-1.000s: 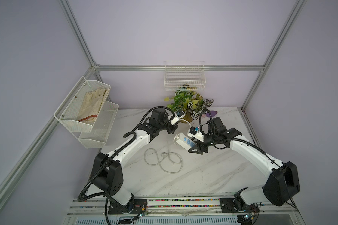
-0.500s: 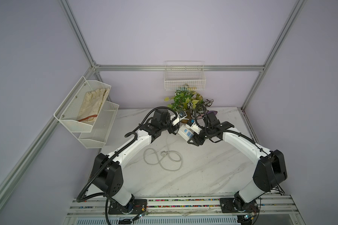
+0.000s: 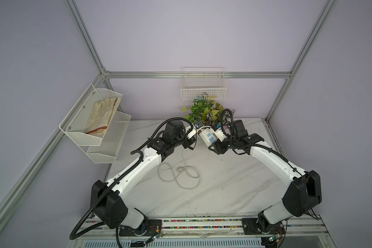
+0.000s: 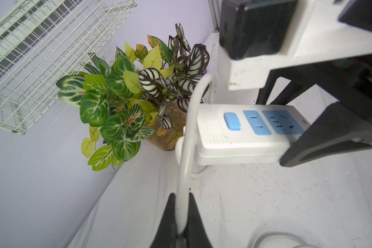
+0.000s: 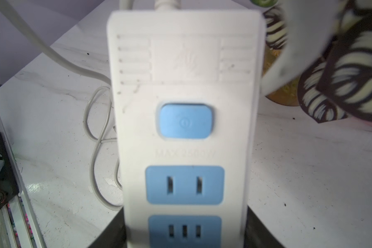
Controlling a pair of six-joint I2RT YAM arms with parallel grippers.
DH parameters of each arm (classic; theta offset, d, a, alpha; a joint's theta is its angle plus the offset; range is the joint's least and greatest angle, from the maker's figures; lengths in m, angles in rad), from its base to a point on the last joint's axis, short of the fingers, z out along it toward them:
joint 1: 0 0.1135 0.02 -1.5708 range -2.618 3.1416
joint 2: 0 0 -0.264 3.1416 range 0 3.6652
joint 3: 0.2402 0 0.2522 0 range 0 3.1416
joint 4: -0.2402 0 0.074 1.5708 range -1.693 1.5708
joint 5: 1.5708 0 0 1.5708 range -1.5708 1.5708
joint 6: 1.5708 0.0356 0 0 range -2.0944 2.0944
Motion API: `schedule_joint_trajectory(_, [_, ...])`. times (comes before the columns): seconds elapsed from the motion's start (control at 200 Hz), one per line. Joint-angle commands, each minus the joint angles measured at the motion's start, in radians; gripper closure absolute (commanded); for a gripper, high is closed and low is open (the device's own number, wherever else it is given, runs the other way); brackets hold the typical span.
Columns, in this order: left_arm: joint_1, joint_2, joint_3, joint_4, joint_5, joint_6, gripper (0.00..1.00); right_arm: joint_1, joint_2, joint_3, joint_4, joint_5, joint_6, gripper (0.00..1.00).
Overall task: Wrap the cord around the power strip
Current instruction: Wrap the power cord around the power strip.
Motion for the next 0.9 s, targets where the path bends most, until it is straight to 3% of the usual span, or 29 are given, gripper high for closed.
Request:
schedule_joint_trajectory(0.0, [-0.026, -0.042, -0.025, -0.021, -0.003, -0.043, 1.0, -0.01, -0.018, 0.014, 0.072, 0.037, 0.072, 1.0])
schedule_joint_trajectory(0.245, [-0.073, -0.1, -0.082, -0.033, 0.001, -0.096, 1.0, -0.069, -0.055, 0.003, 0.184, 0.049, 0.191, 1.0])
schedule_joint_trajectory(0.5, [-0.083, -0.086, -0.129, 0.001, 0.071, -0.111, 1.0, -0.097, -0.105, -0.031, 0.318, -0.182, 0.222, 1.0])
schedule_joint_trajectory(0.685, [-0.083, -0.107, -0.225, 0.209, 0.004, -0.154, 1.0, -0.105, -0.158, -0.049, 0.307, -0.265, 0.221, 1.0])
schedule_joint_trajectory(0.89, [-0.082, -0.124, -0.359, 0.417, 0.036, -0.168, 1.0, -0.128, -0.215, -0.075, 0.304, -0.364, 0.211, 1.0])
